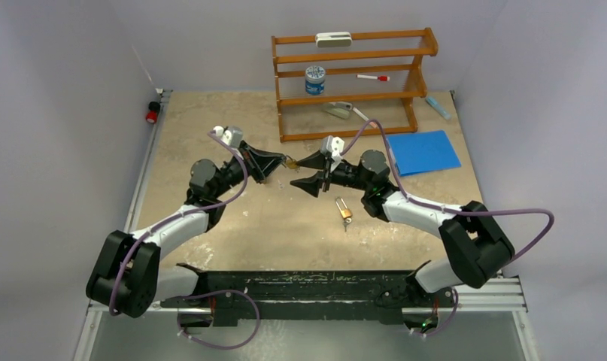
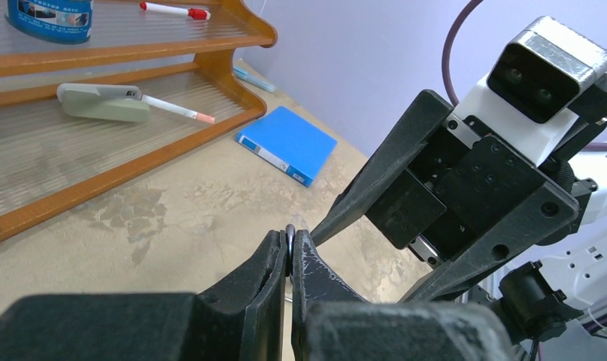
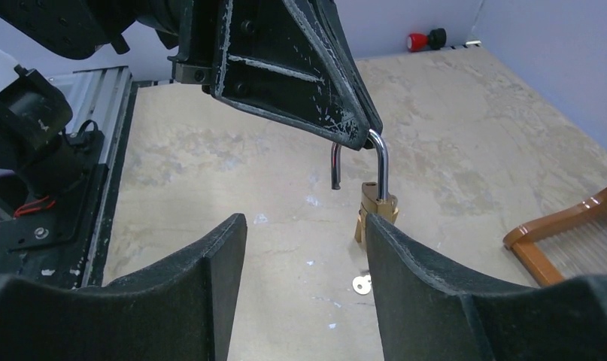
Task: Lock with the key
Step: Pick up the lock from the center of the board.
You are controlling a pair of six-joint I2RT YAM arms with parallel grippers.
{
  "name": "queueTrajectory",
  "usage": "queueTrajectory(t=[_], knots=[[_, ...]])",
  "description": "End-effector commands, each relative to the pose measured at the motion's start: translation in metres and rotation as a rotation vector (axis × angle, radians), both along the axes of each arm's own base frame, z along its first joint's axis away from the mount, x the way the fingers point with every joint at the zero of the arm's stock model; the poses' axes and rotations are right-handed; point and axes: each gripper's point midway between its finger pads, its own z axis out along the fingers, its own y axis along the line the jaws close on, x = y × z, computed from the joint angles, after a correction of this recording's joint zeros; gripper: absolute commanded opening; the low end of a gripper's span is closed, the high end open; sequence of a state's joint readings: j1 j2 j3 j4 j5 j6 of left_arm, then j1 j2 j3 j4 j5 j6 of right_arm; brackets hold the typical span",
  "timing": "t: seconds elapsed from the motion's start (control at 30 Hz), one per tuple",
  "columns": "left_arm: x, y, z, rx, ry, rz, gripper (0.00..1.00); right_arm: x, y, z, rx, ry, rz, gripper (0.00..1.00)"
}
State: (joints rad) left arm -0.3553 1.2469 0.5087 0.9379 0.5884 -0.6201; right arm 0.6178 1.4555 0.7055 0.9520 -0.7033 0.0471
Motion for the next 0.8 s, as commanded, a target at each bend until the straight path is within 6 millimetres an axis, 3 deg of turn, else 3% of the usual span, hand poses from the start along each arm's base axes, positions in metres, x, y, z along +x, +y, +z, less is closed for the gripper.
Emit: queueTrajectory(t=[0.0,0.43,0.63,0.77], knots=[[-0.01,0.002,0.04,-0.067,-0.134,-0.012,0.0,0.003,0.004,0.037,0.069,-0.074,0.012,0.6],[-0.024,0.009,0.05,-0.116,-0.225,-0.007,0.0,0.011,0.003,0.042,0.093,-0.083,-0.036,0.67],[-0.034,0.012,0.053,-0.143,-0.293,-0.006,0.0,0.015,-0.005,0.051,0.133,-0.116,-0.095,0.78],[-0.038,0.013,0.055,-0.168,-0.314,-0.015,0.0,0.014,-0.003,0.049,0.136,-0.11,-0.062,0.78]])
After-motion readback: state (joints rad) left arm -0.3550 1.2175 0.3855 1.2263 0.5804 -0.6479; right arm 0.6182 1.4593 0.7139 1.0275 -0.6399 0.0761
